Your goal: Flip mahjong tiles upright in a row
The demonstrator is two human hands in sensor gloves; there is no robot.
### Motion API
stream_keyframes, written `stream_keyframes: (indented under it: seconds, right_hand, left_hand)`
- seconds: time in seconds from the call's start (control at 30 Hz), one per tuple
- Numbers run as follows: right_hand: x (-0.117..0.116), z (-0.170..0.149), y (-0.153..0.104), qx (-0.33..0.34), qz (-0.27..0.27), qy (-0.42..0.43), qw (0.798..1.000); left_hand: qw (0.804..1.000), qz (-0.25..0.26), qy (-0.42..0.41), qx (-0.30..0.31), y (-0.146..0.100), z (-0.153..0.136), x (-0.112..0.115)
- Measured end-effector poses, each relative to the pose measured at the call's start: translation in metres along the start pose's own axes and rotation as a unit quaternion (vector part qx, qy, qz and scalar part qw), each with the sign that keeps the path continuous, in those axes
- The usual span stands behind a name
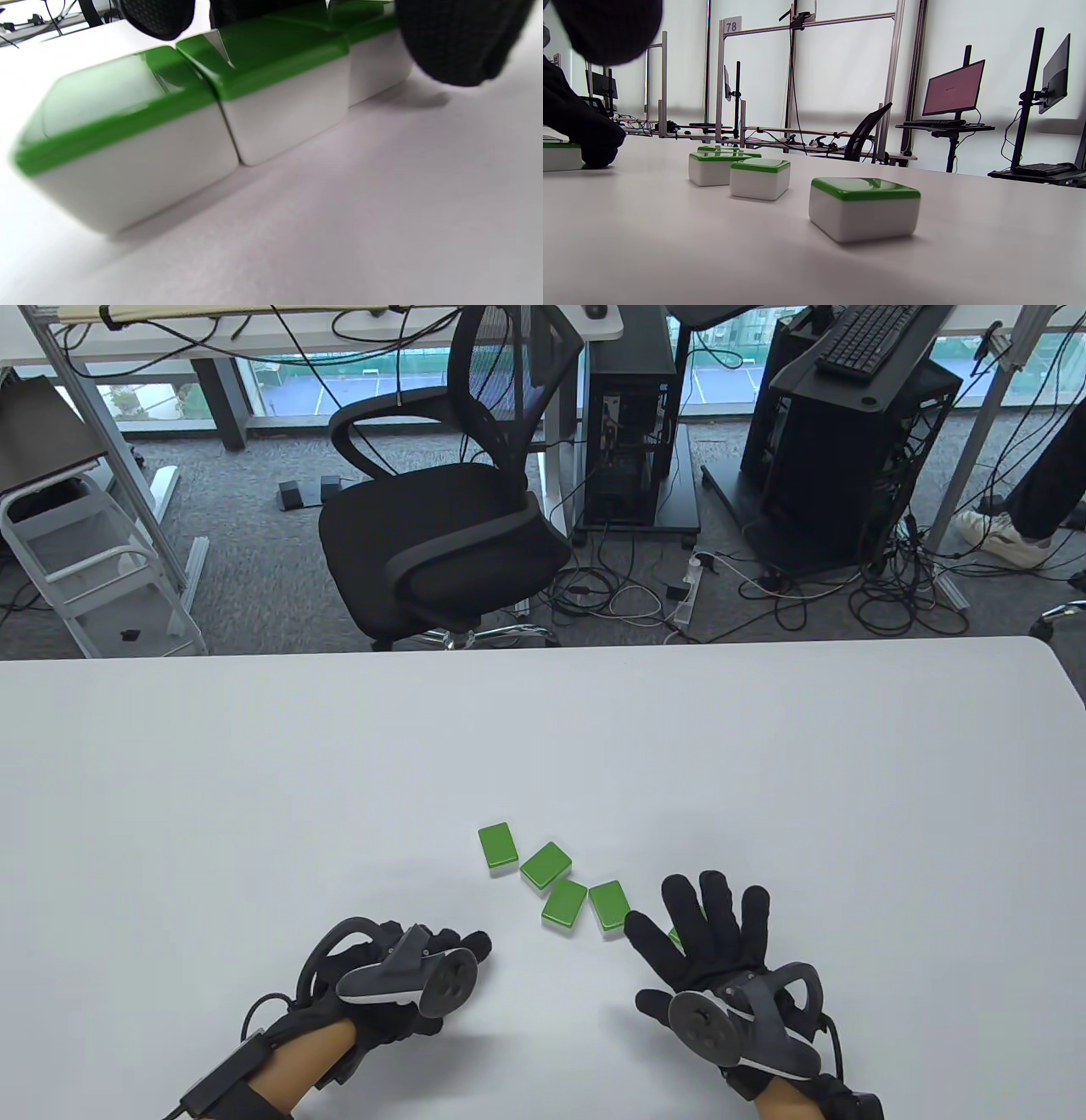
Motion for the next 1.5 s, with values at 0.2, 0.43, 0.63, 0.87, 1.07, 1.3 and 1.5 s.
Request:
stream_keyframes:
  seconds: [0.2, 0.43, 0.63, 0.87, 1.07, 1.3, 1.5]
  right_hand:
    - [0.000, -0.001, 0.000, -0.001, -0.001, 0.004, 1.000]
    - [0.000, -0.001, 0.000, 0.002, -0.003, 0.008, 1.000]
    - [0.000, -0.002, 0.000, 0.002, -0.005, 0.014, 1.000]
    - [-0.001, -0.002, 0.000, 0.007, 0.000, 0.017, 1.000]
    - [-0.002, -0.002, 0.000, 0.009, 0.002, 0.018, 1.000]
    - [-0.003, -0.001, 0.000, 0.010, 0.005, 0.024, 1.000]
    - [-0.003, -0.002, 0.000, 0.010, 0.002, 0.028, 1.000]
  left_hand:
    - [0.999, 0.005, -0.040, -0.026, 0.012, -0.018, -0.030]
    - [0.993, 0.033, -0.024, -0.112, 0.052, -0.041, -0.071]
    - [0.987, 0.014, -0.023, -0.157, 0.089, -0.044, -0.080]
    - [0.984, -0.026, 0.001, -0.177, 0.124, -0.040, -0.068]
    - [0.982, -0.048, -0.016, -0.180, 0.142, -0.040, -0.057]
    - [0.983, -0.045, -0.017, -0.179, 0.144, -0.039, -0.055]
    - [0.987, -0.030, -0.026, -0.158, 0.136, -0.037, -0.055]
Point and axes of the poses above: the tracker on the back of each hand, its own z axis roughly to the thumb side, its own y axis roughly from the wrist to the fingertips, x = y × z, the point moved 3 cm from there along y, roughly from the wrist to the fingertips, and after that the axes turned 8 degrees about y, right-handed, at the moved point
